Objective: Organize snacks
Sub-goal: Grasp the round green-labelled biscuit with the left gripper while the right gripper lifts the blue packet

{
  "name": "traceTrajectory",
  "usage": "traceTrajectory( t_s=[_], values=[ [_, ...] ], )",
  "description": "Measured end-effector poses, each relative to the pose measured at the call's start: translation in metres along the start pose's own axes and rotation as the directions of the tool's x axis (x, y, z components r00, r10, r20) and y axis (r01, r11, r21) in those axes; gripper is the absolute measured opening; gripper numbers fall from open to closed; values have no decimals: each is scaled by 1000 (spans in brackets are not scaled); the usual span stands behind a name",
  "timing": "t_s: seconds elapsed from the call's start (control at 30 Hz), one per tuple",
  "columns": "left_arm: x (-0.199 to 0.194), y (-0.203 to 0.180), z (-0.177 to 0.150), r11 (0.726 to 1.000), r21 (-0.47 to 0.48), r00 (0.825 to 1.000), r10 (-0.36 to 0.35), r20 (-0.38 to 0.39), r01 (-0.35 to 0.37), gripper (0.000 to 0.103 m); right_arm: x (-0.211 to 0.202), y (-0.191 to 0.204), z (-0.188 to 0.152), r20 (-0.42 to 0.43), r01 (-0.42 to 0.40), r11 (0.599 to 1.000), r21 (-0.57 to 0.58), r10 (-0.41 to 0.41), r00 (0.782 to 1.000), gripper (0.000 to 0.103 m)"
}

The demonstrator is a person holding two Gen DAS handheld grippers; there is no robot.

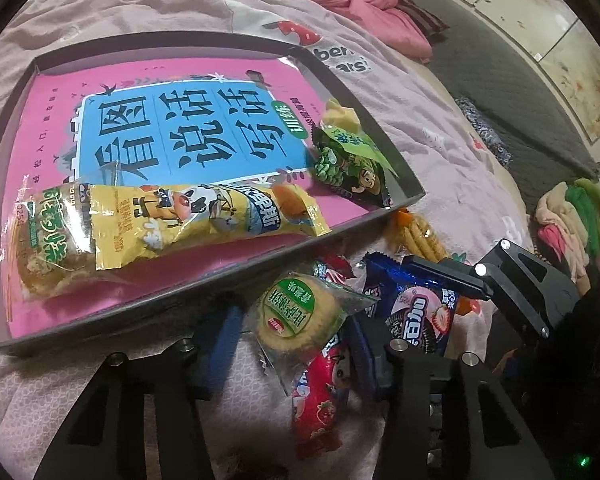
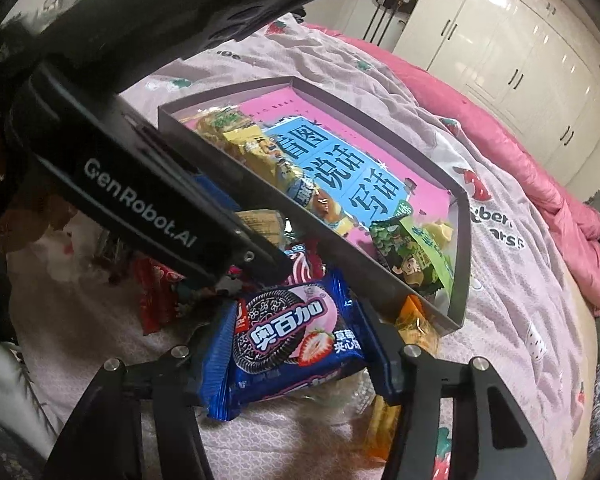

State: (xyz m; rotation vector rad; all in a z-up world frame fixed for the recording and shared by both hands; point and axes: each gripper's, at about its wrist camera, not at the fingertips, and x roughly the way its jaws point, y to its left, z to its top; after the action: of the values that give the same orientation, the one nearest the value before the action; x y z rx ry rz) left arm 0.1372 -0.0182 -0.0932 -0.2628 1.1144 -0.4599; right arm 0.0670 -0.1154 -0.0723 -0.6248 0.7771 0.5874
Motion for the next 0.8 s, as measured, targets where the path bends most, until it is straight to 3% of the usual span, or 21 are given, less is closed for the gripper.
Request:
traceTrajectory(
  t_s=[0.4,0.8],
  values=[
    [-19,7,-4,999,-45,999,-24,33,26,47,-19,-36,1,91,-110,971,210,93,992,57],
    [-49,2,-8,999,-37,996,12,94,-9,47,-32,-47,2,152,-143,953,268,105,983,57]
  ],
)
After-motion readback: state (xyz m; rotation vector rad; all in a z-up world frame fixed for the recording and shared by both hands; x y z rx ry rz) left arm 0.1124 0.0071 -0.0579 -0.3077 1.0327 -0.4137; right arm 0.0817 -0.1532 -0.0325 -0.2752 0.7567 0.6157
